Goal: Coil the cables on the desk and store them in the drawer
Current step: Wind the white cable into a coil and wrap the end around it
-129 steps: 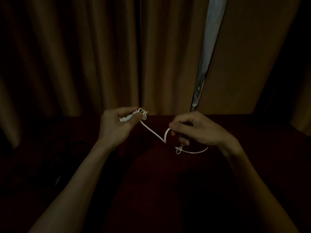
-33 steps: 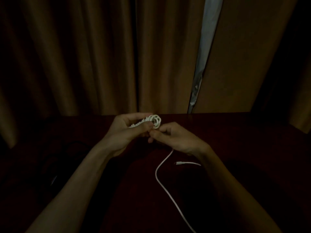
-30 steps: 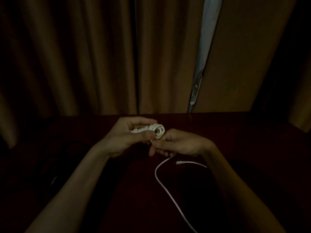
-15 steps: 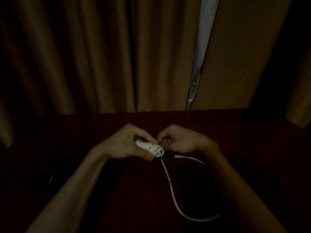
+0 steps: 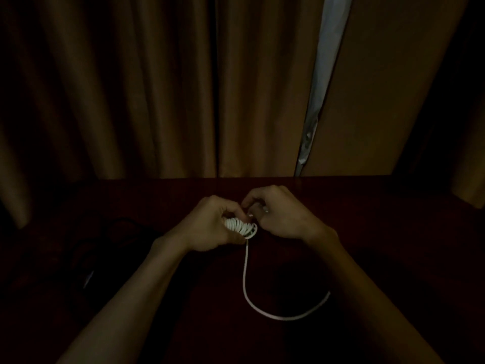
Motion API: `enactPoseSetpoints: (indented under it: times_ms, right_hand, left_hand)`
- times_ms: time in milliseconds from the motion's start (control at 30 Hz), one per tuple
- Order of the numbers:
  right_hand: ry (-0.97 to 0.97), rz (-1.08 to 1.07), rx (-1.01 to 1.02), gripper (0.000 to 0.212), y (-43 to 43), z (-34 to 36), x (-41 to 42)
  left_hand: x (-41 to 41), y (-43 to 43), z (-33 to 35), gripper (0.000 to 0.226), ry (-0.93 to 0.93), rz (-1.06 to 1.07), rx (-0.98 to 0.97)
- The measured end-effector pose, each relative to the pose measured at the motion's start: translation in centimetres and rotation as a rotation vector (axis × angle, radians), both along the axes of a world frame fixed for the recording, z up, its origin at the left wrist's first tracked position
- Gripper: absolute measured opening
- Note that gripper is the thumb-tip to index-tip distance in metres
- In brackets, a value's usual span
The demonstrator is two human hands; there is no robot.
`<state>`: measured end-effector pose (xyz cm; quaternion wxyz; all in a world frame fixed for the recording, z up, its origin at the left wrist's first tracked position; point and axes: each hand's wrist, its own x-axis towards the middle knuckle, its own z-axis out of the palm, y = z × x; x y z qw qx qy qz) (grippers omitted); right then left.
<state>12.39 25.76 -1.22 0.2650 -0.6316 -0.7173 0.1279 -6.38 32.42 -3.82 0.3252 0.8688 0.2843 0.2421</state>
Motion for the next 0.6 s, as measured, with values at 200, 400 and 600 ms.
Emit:
enactPoseSetpoints:
  times_ms: [200, 400, 600]
  right_hand:
    - [-0.338, -0.152, -0.259, 0.030, -0.6, 0.8, -2.0]
    - [0.150, 0.000, -0.343, 0.022, -0.6, 0.4, -1.8]
    - [0.422, 0.078, -0.389, 0.020, -0.5, -0.4, -1.3]
  left_hand:
    - [-0.4, 0.8, -0.2, 0.037, 0.127, 0.308, 0.199]
    - [-1.7, 1.5, 0.1, 0.057, -0.021, 0.461, 0.320]
    - [-0.9, 0.4, 1.5, 0.043, -0.304, 0.362, 0.127]
